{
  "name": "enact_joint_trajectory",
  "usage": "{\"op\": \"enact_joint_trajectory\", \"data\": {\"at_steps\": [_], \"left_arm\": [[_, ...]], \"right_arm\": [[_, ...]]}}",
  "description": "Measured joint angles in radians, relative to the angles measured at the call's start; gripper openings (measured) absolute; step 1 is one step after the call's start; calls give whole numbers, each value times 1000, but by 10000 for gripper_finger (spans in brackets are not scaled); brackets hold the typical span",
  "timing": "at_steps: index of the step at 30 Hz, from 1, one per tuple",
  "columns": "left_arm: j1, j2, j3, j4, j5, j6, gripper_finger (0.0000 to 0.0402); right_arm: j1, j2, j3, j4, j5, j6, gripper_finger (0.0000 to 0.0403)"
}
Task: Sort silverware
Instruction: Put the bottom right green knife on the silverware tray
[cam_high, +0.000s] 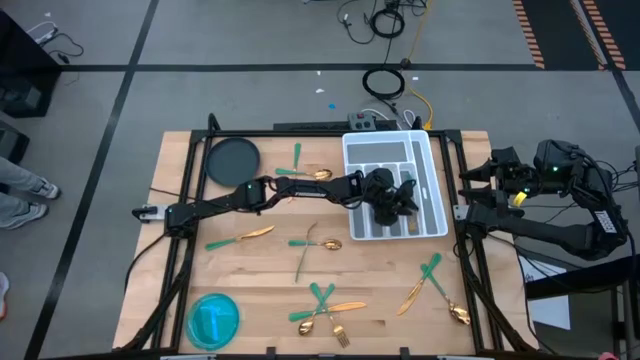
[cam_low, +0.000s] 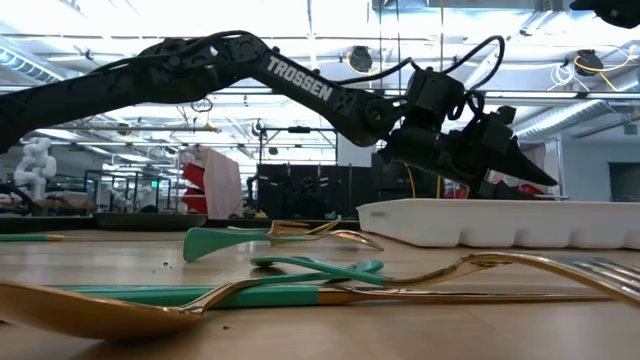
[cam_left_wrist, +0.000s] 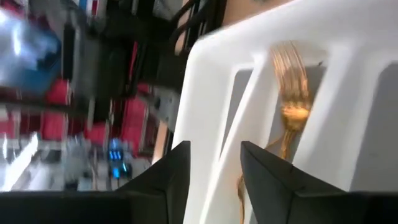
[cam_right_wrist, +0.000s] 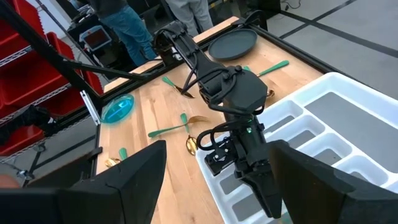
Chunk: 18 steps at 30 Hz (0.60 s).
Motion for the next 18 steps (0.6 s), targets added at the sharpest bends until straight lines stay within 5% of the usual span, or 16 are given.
{"op": "enact_joint_trajectory", "data": {"at_steps": [6, 11, 18], "left_arm": [[2, -12, -1, 74, -276, -41, 151], [6, -104, -1, 168, -396, -104, 150], [4, -336, -1, 54, -631, -417, 150]], "right_arm": [[0, 0, 0, 1, 0, 0, 276], [0, 0, 0, 19, 3, -22, 276], [0, 0, 0, 73, 8, -30, 276]]}}
